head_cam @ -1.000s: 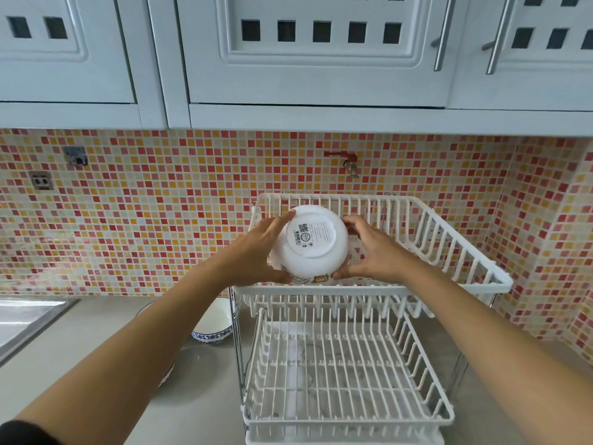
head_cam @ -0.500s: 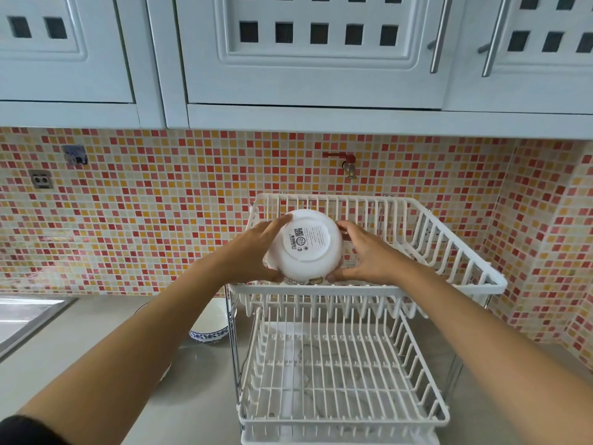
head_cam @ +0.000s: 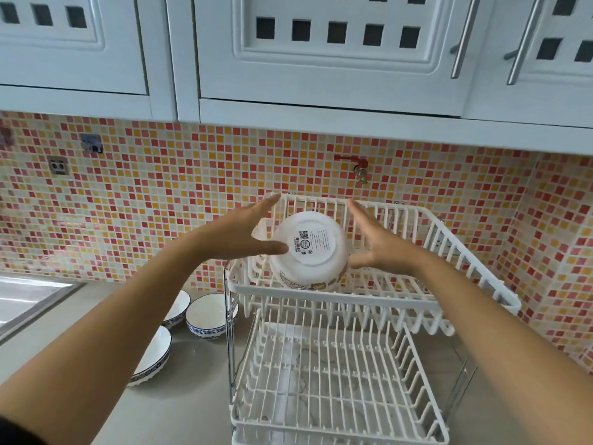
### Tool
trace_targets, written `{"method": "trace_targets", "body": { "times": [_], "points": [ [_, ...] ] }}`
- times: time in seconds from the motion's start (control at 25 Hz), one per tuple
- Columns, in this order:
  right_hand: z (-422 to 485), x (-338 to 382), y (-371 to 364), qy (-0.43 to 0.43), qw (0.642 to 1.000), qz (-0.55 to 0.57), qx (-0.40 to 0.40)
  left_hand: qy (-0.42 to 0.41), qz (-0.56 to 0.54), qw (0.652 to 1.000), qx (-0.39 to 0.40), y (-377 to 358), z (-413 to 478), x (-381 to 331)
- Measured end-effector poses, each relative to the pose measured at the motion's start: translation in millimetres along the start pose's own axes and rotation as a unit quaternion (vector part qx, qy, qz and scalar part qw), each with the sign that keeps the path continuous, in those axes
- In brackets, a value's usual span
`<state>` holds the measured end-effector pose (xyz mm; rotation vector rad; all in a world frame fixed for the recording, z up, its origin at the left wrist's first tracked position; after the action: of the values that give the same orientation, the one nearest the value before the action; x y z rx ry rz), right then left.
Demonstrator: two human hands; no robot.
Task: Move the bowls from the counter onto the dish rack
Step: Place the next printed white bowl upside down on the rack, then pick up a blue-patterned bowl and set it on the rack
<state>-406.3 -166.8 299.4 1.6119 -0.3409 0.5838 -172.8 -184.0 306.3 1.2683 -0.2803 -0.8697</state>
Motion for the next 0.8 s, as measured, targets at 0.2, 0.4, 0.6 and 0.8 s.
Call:
{"method": "trace_targets", "body": {
  "times": [0.2,0.4,0.6,0.8],
  "points": [
    [2,92,-22,0.097,0.987,0.023,-0.128,0.026,0.038,0.993,-0.109,32,-30,33],
    [32,186,-86,0.115,0.979,-0.065,-0.153,0.088,-0.001,0.989,-0.116,58,-83,115],
    [82,254,-181,0.034,0.995,-0.072,-0.058,0.157,-0.022,0.984,-0.078,60,-145,216],
    [148,236,-290,-0.119,0.992,-0.048,0.0,0.229,-0.056,0.972,0.012,2,-203,296]
  ]
}}
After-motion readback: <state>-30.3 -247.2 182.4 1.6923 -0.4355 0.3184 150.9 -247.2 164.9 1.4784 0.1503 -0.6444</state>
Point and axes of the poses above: each hand's wrist, its own z-axis towards the middle knuckle, its own y-axis out of the back of the hand, x = y × z, the point moved 3 cm from there along z, towards the middle knuckle, and after that the axes turned 15 degrees about -y, right-handed, at the moved point
